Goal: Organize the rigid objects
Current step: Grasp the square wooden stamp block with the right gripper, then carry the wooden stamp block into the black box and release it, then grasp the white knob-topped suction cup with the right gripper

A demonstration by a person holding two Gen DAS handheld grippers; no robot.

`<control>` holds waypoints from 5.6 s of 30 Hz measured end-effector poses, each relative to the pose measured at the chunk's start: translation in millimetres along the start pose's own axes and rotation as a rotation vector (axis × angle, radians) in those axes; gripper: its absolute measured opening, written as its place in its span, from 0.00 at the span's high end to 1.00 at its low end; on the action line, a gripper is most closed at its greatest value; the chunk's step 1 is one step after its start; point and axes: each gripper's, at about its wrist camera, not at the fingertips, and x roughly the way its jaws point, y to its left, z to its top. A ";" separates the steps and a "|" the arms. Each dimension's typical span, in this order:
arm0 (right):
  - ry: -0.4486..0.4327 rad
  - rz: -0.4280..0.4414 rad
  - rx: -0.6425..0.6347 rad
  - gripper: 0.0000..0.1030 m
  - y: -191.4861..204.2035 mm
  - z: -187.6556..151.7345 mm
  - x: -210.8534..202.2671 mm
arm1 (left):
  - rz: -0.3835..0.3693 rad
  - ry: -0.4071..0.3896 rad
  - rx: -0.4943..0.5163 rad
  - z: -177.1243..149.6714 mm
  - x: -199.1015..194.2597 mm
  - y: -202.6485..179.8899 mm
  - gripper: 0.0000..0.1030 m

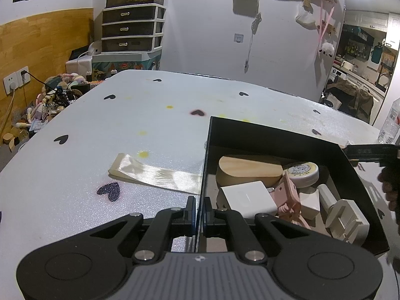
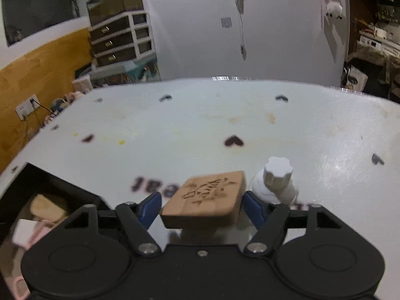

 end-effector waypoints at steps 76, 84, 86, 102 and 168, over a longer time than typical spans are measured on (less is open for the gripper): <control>0.425 0.295 0.225 0.23 153.4 -22.4 -32.8 | -0.064 0.003 0.007 2.3 2.3 8.5 0.94; 0.443 0.309 0.229 0.36 146.0 -24.0 -32.9 | -0.061 0.002 0.004 3.0 3.3 9.3 0.94; 0.450 0.319 0.221 0.38 146.0 -24.7 -33.3 | -0.058 0.003 0.004 3.4 3.9 8.5 0.94; 0.479 0.353 0.131 0.64 159.3 -36.5 -33.8 | -0.052 0.004 0.007 4.3 3.0 7.0 0.94; 0.030 -0.309 0.122 0.22 -54.2 11.3 48.1 | -0.018 0.027 0.005 6.4 8.0 3.1 0.94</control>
